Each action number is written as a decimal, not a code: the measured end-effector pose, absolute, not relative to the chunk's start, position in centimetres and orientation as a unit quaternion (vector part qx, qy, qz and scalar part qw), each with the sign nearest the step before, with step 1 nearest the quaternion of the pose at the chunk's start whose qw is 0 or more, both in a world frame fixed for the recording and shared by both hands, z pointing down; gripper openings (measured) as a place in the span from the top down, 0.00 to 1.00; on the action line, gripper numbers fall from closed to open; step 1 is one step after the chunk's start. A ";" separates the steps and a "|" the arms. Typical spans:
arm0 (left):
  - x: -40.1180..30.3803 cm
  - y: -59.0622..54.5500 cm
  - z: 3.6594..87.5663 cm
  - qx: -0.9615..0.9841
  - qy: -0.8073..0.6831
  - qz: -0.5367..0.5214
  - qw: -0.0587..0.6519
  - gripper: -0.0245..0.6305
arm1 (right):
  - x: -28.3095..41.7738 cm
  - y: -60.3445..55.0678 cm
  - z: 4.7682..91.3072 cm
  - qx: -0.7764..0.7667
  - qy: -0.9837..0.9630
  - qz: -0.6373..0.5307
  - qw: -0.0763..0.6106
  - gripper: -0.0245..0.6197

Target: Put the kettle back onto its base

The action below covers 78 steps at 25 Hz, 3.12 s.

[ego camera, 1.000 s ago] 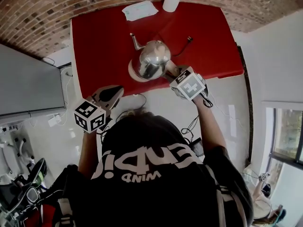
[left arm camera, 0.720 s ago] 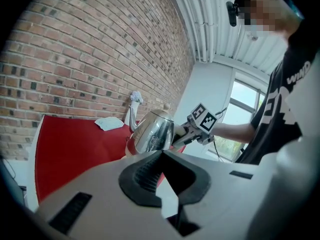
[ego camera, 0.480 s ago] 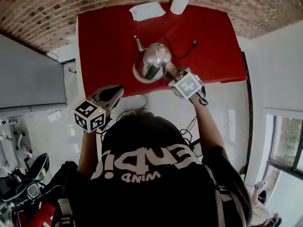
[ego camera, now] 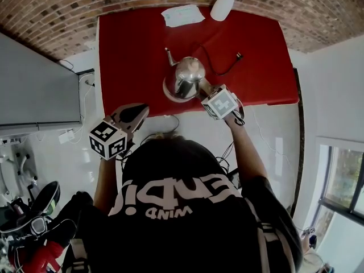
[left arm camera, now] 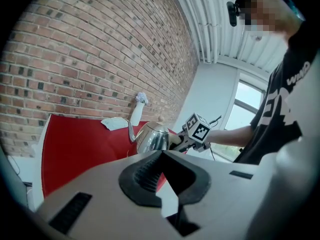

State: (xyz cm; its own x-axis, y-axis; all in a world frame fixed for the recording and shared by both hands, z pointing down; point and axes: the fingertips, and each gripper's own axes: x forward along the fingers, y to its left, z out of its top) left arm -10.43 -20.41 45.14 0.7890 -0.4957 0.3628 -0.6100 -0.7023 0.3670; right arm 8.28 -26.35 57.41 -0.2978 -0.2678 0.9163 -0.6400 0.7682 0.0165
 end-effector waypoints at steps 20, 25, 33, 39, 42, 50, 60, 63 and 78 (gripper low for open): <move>-9.7 -20.4 45.3 0.912 -0.306 0.119 0.246 0.95 | 7.9 -26.2 58.5 0.276 -0.788 0.180 0.520 0.85; -9.3 -20.2 45.6 0.913 -0.300 0.118 0.250 0.95 | 7.7 -26.0 58.8 0.276 -0.788 0.173 0.522 0.85; -8.6 -19.9 45.5 0.915 -0.294 0.117 0.250 0.95 | 7.2 -26.0 59.1 0.277 -0.783 0.154 0.536 0.85; -8.1 -19.3 45.6 0.917 -0.286 0.119 0.250 0.95 | 7.0 -25.7 59.6 0.271 -0.777 0.164 0.543 0.85; -7.8 -19.0 45.6 0.919 -0.281 0.120 0.250 0.95 | 6.9 -25.6 59.7 0.266 -0.777 0.166 0.546 0.85; -7.9 -18.7 45.4 0.920 -0.279 0.120 0.246 0.95 | 6.9 -26.0 59.5 0.269 -0.783 0.153 0.540 0.85; -8.1 -18.5 45.3 0.924 -0.269 0.119 0.246 0.95 | 7.3 -25.3 59.8 0.281 -0.782 0.189 0.523 0.57; -8.0 -18.2 45.4 0.924 -0.266 0.118 0.247 0.95 | 7.4 -25.1 59.7 0.288 -0.784 0.194 0.515 0.56; -8.1 -17.8 45.4 0.931 -0.242 0.117 0.248 0.95 | 10.7 -24.0 57.0 0.309 -0.772 0.190 0.522 0.55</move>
